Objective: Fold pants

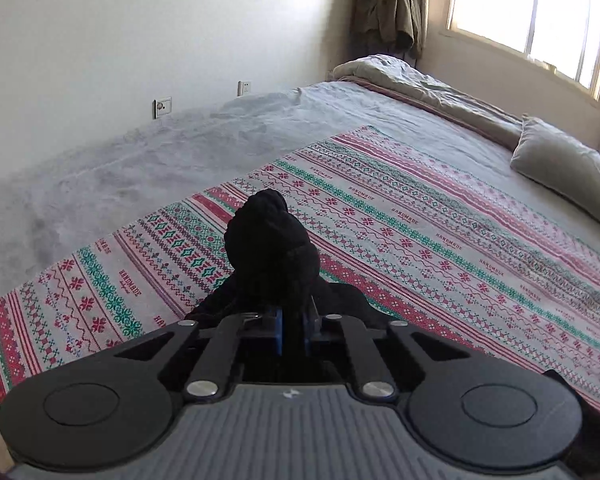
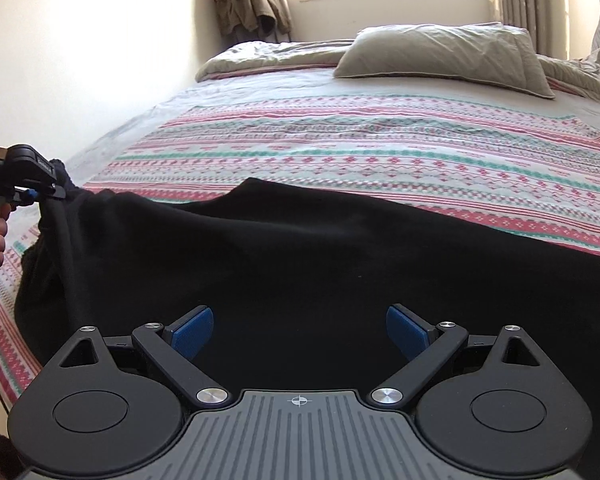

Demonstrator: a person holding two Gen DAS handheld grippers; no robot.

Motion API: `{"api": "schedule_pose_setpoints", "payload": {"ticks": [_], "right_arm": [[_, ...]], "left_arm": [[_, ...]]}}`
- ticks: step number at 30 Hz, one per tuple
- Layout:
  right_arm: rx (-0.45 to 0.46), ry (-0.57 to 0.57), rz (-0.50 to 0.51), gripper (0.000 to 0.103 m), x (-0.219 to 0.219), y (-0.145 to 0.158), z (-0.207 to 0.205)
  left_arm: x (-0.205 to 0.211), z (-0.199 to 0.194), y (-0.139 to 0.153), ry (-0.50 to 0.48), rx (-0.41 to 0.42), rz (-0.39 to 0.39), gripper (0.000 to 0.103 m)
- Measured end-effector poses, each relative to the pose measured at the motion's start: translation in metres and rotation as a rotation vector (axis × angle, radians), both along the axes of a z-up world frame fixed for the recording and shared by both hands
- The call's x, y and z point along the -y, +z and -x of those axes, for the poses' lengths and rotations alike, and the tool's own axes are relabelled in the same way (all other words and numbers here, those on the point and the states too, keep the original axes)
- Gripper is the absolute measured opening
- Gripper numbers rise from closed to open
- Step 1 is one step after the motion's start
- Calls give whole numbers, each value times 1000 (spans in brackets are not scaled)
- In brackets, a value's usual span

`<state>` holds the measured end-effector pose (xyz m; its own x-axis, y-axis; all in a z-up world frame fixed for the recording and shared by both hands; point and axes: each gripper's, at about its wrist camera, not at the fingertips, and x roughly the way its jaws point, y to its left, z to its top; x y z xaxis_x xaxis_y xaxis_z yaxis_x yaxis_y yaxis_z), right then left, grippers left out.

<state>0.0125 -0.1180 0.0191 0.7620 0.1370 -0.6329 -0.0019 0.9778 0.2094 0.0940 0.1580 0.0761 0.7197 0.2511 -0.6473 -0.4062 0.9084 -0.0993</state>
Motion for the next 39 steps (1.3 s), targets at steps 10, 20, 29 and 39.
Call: {"api": "schedule_pose_setpoints", "payload": {"ticks": [10, 20, 29, 39], "right_arm": [[58, 185, 15, 95, -51, -6, 6], [180, 385, 50, 85, -106, -7, 11], [178, 536, 136, 45, -163, -28, 3], [328, 536, 137, 3, -150, 23, 26]], "left_arm": [[-75, 57, -31, -24, -1, 262, 23], [-103, 67, -46, -175, 150, 417, 28], [-114, 58, -41, -142, 225, 419, 51], [-121, 74, -20, -137, 210, 396, 34]]}}
